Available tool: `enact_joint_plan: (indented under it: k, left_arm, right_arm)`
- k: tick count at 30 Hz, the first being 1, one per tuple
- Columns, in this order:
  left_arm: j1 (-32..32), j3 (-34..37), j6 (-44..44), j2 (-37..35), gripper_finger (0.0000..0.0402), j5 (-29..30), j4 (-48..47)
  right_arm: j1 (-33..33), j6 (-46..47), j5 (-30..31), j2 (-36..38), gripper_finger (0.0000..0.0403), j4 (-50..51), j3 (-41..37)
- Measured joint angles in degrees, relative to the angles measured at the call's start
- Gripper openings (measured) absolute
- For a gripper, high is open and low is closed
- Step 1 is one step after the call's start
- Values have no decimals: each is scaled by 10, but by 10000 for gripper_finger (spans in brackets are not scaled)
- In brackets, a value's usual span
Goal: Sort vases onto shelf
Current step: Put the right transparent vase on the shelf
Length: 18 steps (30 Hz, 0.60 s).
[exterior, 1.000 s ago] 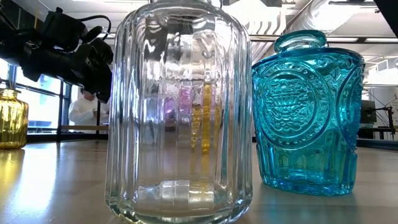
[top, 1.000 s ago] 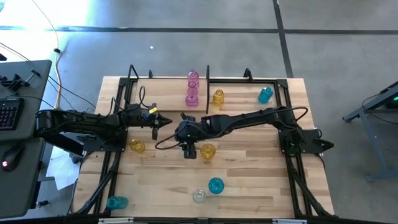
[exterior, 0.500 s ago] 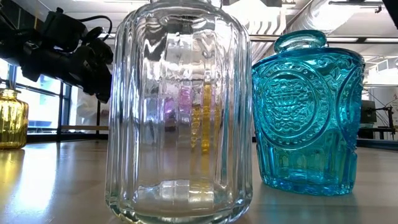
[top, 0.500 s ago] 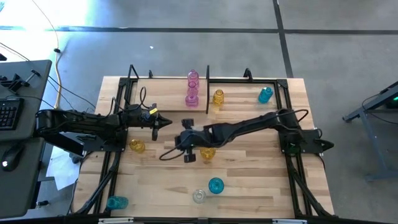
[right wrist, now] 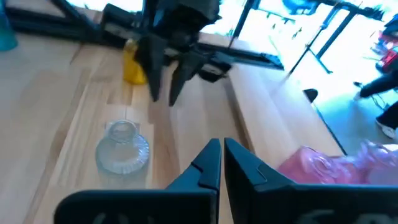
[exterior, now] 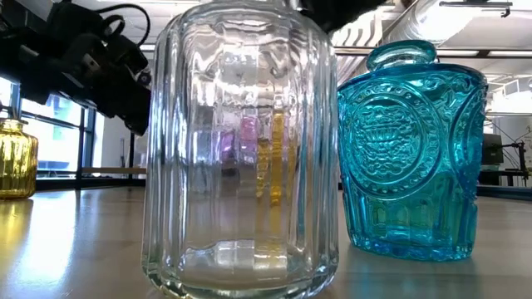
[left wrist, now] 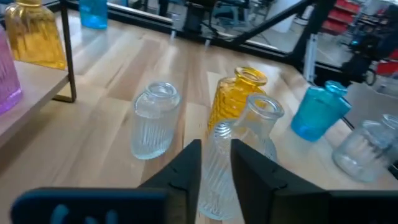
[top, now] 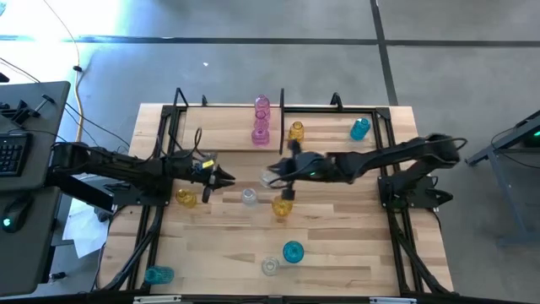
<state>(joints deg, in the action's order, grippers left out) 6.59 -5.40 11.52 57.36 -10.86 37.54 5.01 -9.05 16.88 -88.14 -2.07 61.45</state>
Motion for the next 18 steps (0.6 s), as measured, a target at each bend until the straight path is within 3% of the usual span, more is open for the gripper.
enact_joint_plan:
  k: [8,14,18]
  left_arm:
    - [-79,-24,29,0,170,116,0]
    - [-104,-39,34,12,219,127,-3]
    - [-117,-47,34,39,229,139,-4]
  right_arm:
    - [-29,1,-5,103,0,-123,-149]
    - [-32,1,-8,120,0,-132,-177]
    - [-32,-1,-8,120,0,-132,-178]
